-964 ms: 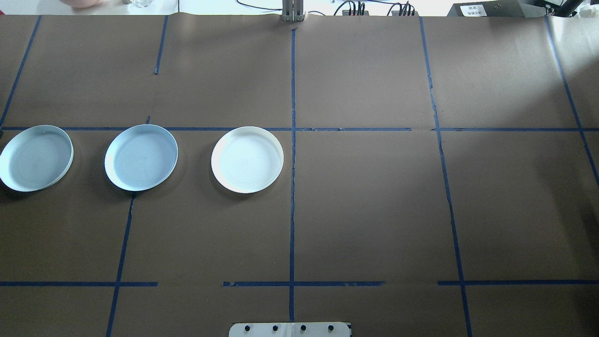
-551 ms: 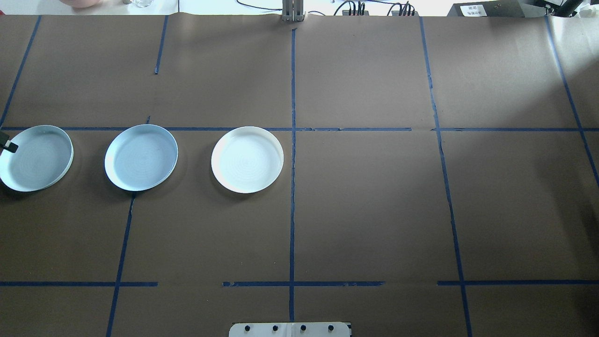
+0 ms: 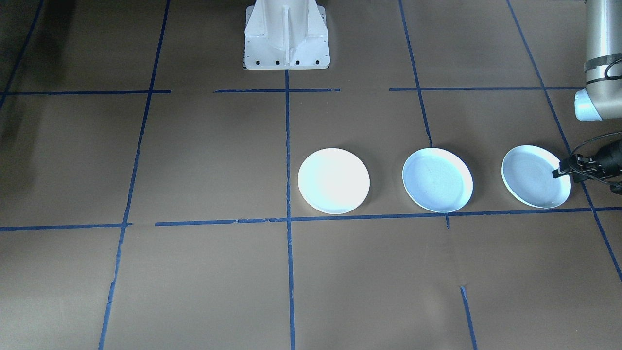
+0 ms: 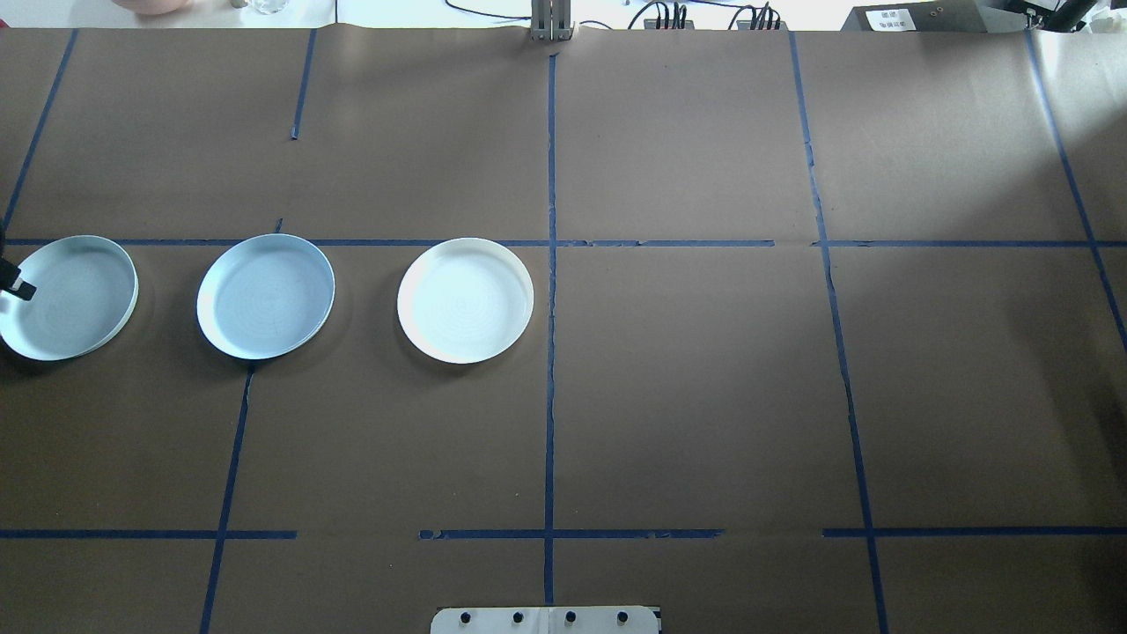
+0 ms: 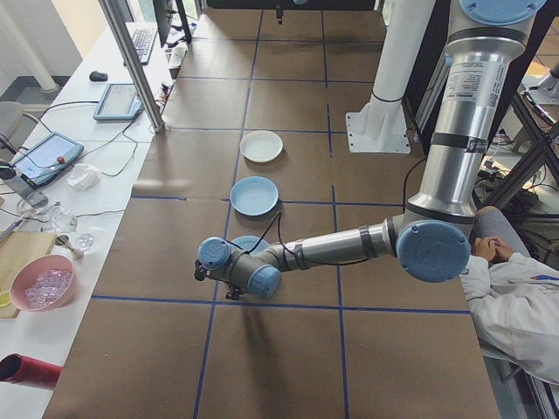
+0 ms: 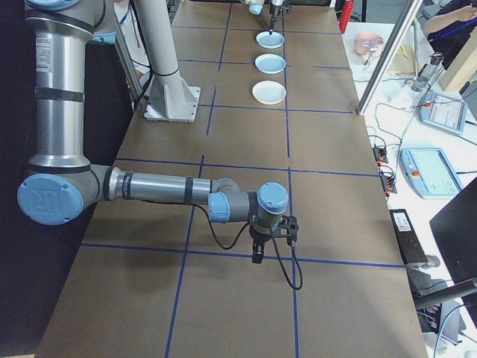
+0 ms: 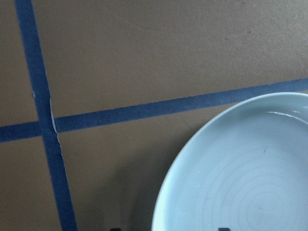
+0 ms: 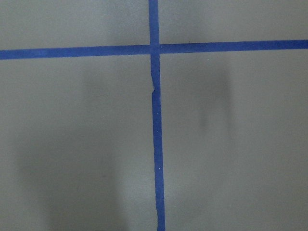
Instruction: Stack plate in center
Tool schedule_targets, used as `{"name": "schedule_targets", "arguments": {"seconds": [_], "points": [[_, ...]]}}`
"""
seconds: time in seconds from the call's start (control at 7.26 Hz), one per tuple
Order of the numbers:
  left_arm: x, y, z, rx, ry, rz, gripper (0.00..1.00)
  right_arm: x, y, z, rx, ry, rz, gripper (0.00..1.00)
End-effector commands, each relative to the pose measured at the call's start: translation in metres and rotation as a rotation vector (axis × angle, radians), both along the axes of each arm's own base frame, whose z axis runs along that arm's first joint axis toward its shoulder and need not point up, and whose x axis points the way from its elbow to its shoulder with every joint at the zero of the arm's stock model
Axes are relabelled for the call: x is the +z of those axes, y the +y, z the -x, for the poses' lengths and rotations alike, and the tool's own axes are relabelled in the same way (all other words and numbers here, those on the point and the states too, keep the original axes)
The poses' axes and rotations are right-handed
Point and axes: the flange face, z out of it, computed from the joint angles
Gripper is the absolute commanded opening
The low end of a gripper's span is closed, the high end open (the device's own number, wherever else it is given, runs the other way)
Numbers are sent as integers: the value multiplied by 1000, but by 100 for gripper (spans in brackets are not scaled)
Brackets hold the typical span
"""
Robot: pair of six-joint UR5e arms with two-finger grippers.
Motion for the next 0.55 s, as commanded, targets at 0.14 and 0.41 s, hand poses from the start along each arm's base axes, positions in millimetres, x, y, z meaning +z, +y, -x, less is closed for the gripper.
{"name": "schedule_targets", "arguments": {"seconds": [0.14,0.41], "points": [[0,1,0,1,0,0,0,0,0,0,-1,0,-1,100],[-25,-1,1,10,58,-16,0,0,0,0,1,0,1,100]]}}
